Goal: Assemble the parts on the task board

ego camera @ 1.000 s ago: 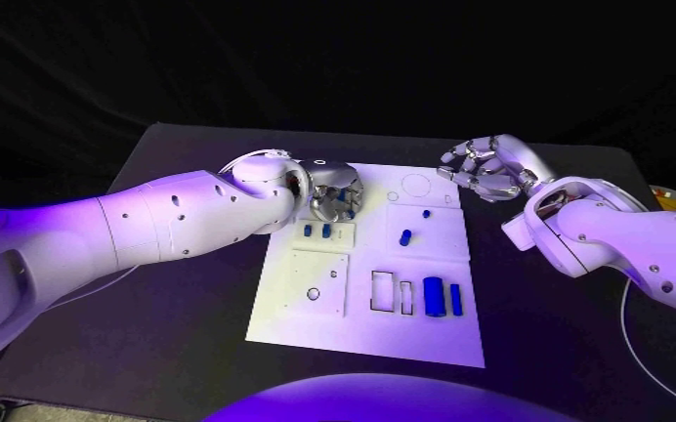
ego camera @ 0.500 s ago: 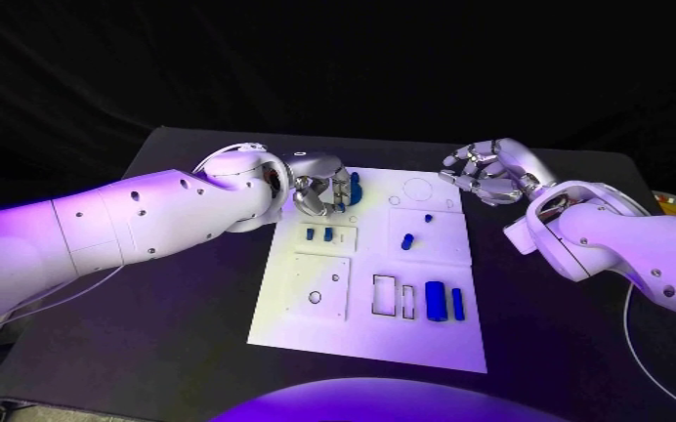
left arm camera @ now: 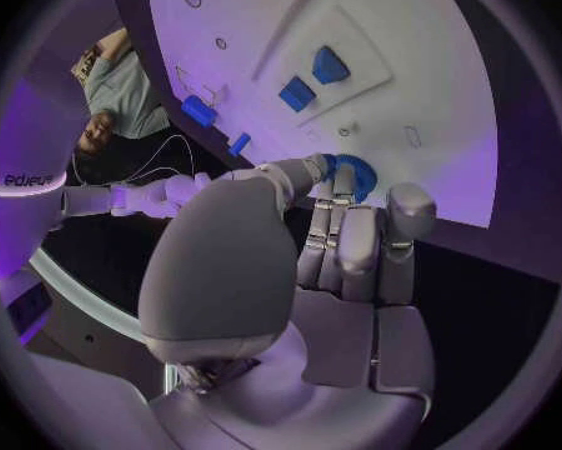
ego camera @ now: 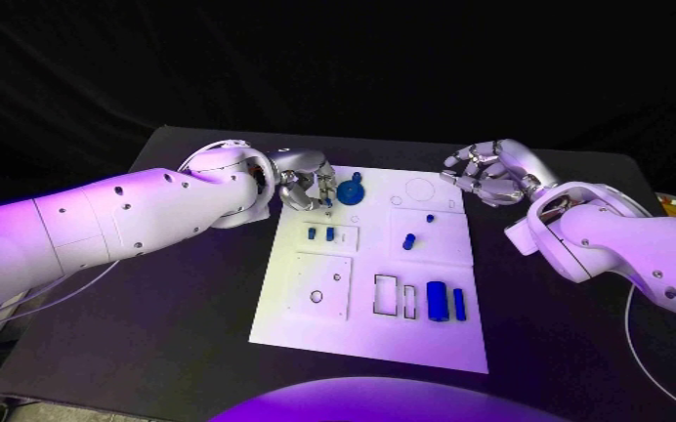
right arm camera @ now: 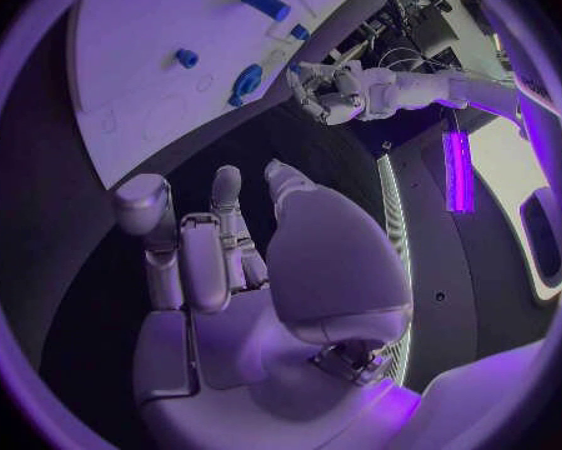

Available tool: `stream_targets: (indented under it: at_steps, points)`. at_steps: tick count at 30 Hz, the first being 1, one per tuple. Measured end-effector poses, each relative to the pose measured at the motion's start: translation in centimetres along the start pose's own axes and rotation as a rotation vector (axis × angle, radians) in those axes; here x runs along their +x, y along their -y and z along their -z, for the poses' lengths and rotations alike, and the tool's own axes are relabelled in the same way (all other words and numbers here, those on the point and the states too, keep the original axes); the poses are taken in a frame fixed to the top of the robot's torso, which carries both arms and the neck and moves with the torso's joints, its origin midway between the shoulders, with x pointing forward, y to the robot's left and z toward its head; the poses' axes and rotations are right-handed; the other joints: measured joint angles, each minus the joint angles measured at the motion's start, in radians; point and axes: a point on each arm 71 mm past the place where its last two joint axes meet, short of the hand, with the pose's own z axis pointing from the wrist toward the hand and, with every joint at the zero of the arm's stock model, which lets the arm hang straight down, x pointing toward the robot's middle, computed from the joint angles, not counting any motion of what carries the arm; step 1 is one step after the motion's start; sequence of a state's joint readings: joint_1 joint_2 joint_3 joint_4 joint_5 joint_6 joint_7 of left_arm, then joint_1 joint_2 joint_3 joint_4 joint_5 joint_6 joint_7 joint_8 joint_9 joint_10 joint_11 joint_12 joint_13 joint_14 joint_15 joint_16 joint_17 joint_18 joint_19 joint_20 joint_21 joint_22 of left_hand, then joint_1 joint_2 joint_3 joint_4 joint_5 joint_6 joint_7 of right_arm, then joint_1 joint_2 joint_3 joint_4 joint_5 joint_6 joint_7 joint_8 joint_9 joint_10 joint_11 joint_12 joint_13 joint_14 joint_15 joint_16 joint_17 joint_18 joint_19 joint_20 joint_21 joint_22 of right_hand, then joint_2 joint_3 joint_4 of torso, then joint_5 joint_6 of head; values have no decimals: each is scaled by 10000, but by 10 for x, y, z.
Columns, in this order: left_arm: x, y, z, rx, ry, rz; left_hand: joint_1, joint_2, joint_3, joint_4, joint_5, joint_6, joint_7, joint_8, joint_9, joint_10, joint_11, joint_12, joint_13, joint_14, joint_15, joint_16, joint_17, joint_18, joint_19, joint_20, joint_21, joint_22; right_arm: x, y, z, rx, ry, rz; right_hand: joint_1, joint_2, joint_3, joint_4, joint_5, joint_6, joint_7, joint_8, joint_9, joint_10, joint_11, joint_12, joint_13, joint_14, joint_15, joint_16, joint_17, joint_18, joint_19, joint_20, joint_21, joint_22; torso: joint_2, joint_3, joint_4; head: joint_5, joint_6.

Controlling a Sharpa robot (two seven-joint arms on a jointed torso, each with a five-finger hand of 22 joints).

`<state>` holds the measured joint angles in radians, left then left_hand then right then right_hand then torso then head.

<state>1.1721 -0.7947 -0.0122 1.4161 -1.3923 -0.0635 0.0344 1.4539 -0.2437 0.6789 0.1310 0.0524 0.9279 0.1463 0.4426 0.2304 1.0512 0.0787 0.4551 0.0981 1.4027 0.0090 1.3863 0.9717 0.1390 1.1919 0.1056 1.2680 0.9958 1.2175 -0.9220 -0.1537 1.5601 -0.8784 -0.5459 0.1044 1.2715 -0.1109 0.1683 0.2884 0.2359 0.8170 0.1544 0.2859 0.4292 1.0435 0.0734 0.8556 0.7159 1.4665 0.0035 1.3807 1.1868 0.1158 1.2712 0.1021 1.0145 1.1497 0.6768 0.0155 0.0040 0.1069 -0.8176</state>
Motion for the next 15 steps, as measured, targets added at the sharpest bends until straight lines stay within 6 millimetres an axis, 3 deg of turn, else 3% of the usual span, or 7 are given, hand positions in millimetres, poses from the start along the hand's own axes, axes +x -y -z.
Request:
stream_targets:
  at_steps: [15]
  points:
    - [8, -9, -4, -258, -201, 133, 0, 0, 0, 0, 0, -1, 0, -39, 0, 35, 35, -54, 1, -1, 0, 0, -44, 0, 0, 0, 0, -51, 1, 0, 0, 2, -16, -10, 0, 0, 0, 0, 0, 0, 0, 0, 0, 11, 10, 0, -15, 0, 0, 0, -20, 0, -36, 37, 0, 1, 19, -2, -23, 39, -77]
